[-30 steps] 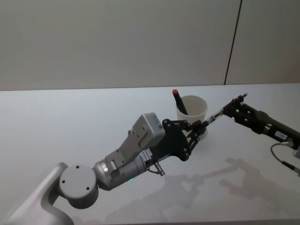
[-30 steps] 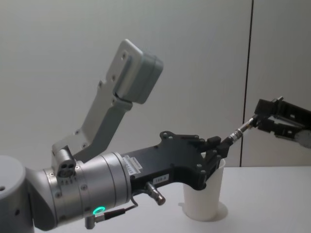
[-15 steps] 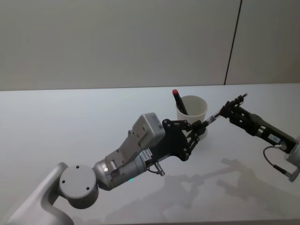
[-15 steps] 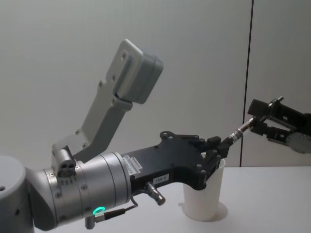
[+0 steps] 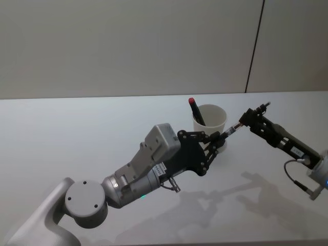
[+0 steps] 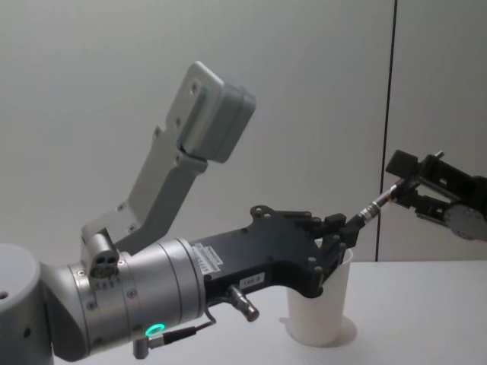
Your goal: Place the pen into the pen holder.
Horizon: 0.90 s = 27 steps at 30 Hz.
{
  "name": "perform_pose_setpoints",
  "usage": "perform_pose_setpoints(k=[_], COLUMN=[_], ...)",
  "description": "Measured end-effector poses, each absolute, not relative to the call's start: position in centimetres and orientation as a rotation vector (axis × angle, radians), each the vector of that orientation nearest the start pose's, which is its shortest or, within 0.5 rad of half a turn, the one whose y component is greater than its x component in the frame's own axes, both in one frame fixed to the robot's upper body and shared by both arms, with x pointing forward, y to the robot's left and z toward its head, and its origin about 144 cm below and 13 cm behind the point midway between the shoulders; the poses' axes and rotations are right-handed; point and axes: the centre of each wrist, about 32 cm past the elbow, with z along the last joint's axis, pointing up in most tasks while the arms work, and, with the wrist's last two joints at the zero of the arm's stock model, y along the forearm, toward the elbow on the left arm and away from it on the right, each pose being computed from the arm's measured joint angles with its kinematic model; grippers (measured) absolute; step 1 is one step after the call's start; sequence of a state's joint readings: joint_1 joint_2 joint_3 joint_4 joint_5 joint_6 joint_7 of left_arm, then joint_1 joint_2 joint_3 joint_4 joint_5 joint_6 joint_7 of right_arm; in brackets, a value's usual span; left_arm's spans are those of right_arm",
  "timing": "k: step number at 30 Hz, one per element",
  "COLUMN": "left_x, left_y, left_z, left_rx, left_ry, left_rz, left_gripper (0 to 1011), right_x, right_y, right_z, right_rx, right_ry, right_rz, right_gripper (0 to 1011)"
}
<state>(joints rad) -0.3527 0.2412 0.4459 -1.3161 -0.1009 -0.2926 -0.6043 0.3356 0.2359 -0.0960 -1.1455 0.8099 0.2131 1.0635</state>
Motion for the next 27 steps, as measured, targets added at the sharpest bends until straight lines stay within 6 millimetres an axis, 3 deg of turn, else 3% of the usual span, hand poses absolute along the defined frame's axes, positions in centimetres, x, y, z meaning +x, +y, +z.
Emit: perform_pose_setpoints(k=[9,27], left_x=[53.62,53.62], left_y=[18.49,18.49], left_z=[116.65,116.65], left_rx=[0.037,0.037], left_ry=[-0.375,-0.375], left_rz=[0.566,0.566], left_gripper=[134,134], right_x=[54.78,54.82], right_y=[-29.66,-29.39], right_z=[113.33,113.16], right_rx=[0.491,0.524], right_ry=[0.431,0.435], right_rz=[-0.484,-0.499], right_gripper=[837,259])
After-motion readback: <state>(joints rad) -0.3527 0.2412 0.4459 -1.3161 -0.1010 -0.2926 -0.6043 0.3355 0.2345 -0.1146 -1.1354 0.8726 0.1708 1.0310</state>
